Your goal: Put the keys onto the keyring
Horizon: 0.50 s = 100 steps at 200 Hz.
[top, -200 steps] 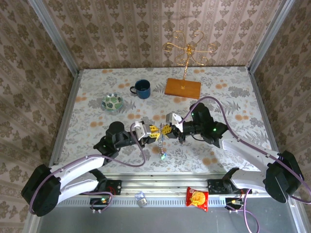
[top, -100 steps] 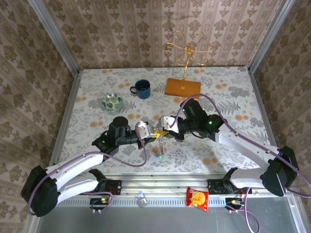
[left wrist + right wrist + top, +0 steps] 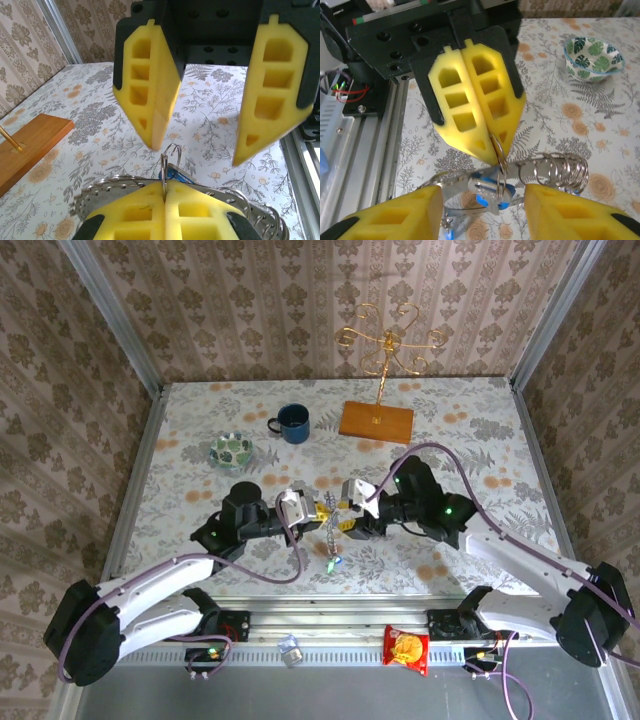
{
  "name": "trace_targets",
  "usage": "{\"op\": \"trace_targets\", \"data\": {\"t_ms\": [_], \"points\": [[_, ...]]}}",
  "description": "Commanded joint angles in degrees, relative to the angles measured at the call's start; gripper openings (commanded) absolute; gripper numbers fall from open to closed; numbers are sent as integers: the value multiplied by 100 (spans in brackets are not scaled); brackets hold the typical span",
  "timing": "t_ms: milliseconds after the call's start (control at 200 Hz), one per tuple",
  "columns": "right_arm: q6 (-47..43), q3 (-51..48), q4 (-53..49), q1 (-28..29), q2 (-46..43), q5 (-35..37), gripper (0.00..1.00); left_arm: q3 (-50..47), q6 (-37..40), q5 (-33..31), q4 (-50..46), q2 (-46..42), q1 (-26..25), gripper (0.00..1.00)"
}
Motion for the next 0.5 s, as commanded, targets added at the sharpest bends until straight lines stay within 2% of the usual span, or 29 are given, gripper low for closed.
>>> {"op": "trace_targets", "data": {"t_ms": [0,180,495], "points": [[1026,-345,864,-139,-357,-175,49,-142,-238,24,735,39,4,0],[1696,-680,969,-174,-641,19,50,-242,-241,-42,989,93,-8,0],[1961,-518,928,-164,-298,-19,45,-259,-191,-69,1067,176,-48,0]]}}
